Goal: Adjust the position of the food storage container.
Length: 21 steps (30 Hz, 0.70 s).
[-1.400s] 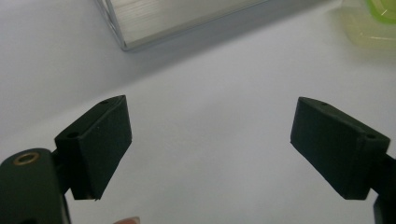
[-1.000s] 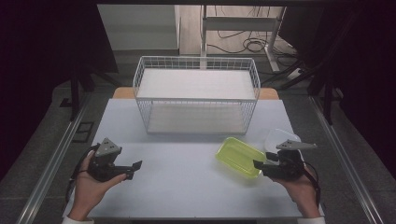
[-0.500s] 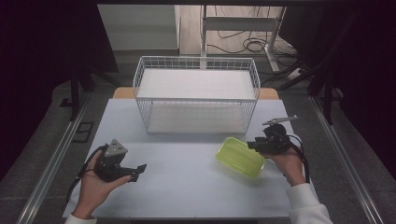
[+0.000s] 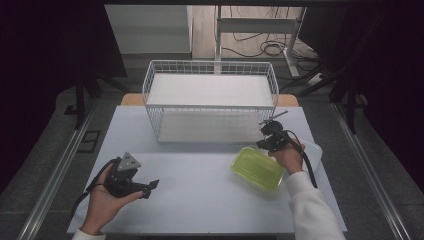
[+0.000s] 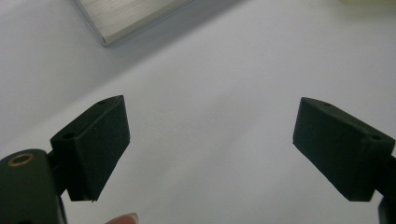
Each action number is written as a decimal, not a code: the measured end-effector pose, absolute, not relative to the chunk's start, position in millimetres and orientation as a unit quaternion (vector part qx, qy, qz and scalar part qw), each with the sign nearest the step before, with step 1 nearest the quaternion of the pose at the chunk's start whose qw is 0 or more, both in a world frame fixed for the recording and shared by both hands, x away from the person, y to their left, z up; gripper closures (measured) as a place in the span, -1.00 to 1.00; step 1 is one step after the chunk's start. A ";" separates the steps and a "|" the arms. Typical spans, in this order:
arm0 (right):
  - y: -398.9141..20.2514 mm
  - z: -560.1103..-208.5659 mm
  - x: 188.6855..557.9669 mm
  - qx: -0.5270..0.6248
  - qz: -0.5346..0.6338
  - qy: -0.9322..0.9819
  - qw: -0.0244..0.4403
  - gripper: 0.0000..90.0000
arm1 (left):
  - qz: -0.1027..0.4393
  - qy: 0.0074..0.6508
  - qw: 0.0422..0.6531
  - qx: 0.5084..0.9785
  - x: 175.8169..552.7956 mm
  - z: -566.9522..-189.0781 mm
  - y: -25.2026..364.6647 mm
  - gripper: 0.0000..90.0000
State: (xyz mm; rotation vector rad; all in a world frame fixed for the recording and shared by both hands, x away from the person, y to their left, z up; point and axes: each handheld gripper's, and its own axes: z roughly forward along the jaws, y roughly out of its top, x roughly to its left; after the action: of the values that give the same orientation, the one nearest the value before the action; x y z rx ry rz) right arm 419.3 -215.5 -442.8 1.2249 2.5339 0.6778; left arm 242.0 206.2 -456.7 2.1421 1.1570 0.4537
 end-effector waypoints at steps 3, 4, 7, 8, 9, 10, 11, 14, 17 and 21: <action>-209.9 -448.1 423.4 0.415 0.219 0.874 0.128 0.99 | 0.182 0.437 0.318 0.821 242.4 -458.1 205.4 -0.76; -208.3 -450.5 424.9 0.414 0.216 0.875 0.129 0.99 | 0.184 0.434 0.316 0.824 242.6 -459.0 204.4 -0.76; -202.4 -458.1 427.0 0.408 0.196 0.882 0.132 0.99 | 0.182 0.431 0.312 0.827 242.8 -462.0 201.1 -0.76; -202.4 -458.1 427.0 0.408 0.196 0.882 0.132 0.99 | 0.182 0.431 0.312 0.827 242.8 -462.0 201.1 -0.76; -201.3 -459.3 426.9 0.404 0.193 0.884 0.134 0.99 | 0.182 0.430 0.310 0.828 242.9 -462.5 200.4 -0.76; -198.9 -460.5 425.3 0.398 0.195 0.887 0.126 0.99 | 0.182 0.430 0.309 0.829 243.1 -463.1 199.9 -0.76; -197.0 -460.8 423.8 0.394 0.195 0.889 0.123 0.99 | 0.182 0.430 0.308 0.829 243.1 -463.4 199.6 -0.76; -190.6 -461.5 417.9 0.379 0.196 0.897 0.113 0.99 | 0.183 0.432 0.304 0.829 243.4 -464.5 198.6 -0.76; -186.1 -461.5 412.7 0.370 0.196 0.902 0.110 0.99 | 0.183 0.432 0.298 0.831 243.5 -465.5 197.7 -0.76; -172.6 -463.8 393.9 0.343 0.202 0.912 0.097 0.99 | 0.179 0.432 0.298 0.832 243.5 -467.1 195.1 -0.76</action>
State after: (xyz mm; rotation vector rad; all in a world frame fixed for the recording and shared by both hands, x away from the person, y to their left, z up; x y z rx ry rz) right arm 393.9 -172.6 -463.8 1.0146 2.7020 0.5972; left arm 243.5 195.1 -467.1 2.2098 1.1487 0.4757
